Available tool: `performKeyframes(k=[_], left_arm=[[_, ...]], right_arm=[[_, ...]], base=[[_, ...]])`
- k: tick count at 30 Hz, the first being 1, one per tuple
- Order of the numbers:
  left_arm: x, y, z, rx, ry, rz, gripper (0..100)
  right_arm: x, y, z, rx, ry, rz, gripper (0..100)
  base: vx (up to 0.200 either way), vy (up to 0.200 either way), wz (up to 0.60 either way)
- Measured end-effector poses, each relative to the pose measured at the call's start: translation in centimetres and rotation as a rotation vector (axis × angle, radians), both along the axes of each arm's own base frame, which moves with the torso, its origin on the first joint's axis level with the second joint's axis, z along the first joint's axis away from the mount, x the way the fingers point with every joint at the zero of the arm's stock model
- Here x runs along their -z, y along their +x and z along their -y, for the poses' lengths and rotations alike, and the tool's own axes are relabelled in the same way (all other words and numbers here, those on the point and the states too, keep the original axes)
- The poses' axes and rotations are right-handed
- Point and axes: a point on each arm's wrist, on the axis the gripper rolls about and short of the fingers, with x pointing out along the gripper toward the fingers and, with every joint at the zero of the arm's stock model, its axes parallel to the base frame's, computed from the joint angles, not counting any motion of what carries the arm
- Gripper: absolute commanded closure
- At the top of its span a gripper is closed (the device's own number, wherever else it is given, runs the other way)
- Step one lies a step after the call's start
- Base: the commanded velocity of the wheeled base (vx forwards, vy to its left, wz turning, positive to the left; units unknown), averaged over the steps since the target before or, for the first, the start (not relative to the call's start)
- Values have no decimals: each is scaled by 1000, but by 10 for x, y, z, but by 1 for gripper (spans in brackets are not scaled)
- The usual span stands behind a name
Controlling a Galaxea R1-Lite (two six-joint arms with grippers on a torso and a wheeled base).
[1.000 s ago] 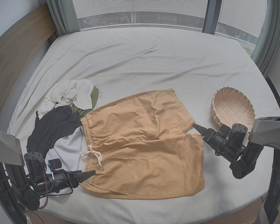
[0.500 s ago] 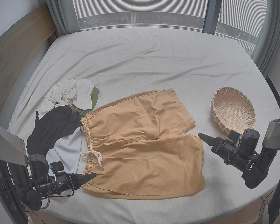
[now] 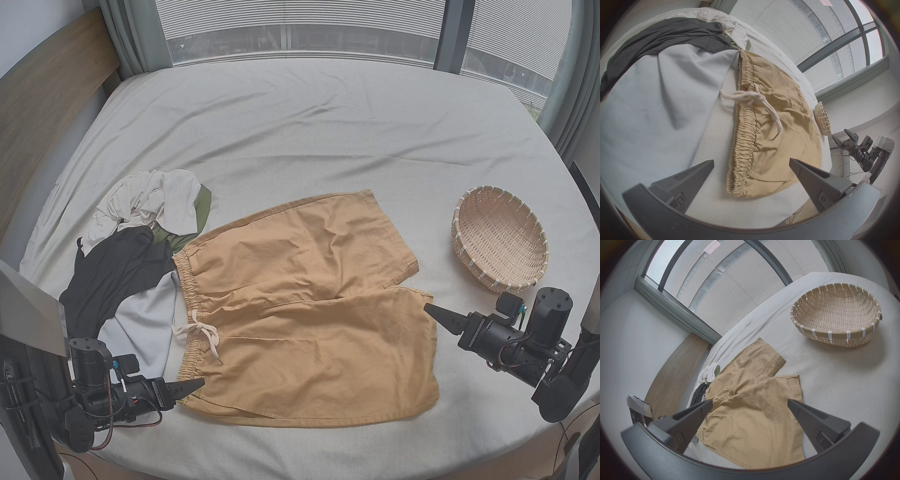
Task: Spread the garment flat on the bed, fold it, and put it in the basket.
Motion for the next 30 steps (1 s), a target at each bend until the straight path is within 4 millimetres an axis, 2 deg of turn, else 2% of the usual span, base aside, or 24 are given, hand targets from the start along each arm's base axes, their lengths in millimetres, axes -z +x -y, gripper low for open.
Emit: performKeyframes(k=[4,5,21,27,30], left_arm=[[1,-1,4,15,-2,-8,0],[1,-1,4,17,-1,-11,100],[6,-3,4,20,4,-56,100],[6,-3,4,18,2,-53,100],[5,-3,3,17,2,-48,100]], right_arm=[[0,-2,0,0,-1,-3,0],[0,-2,0,0,-2,-4,0],[6,-8,2,9,-16,-35,0],[26,-27,5,-9,-84,-156,0],[39,-30,6,-17,-133,-230,0]], base=[[0,0,0],[0,0,0],[0,0,0],[0,0,0],[0,0,0]])
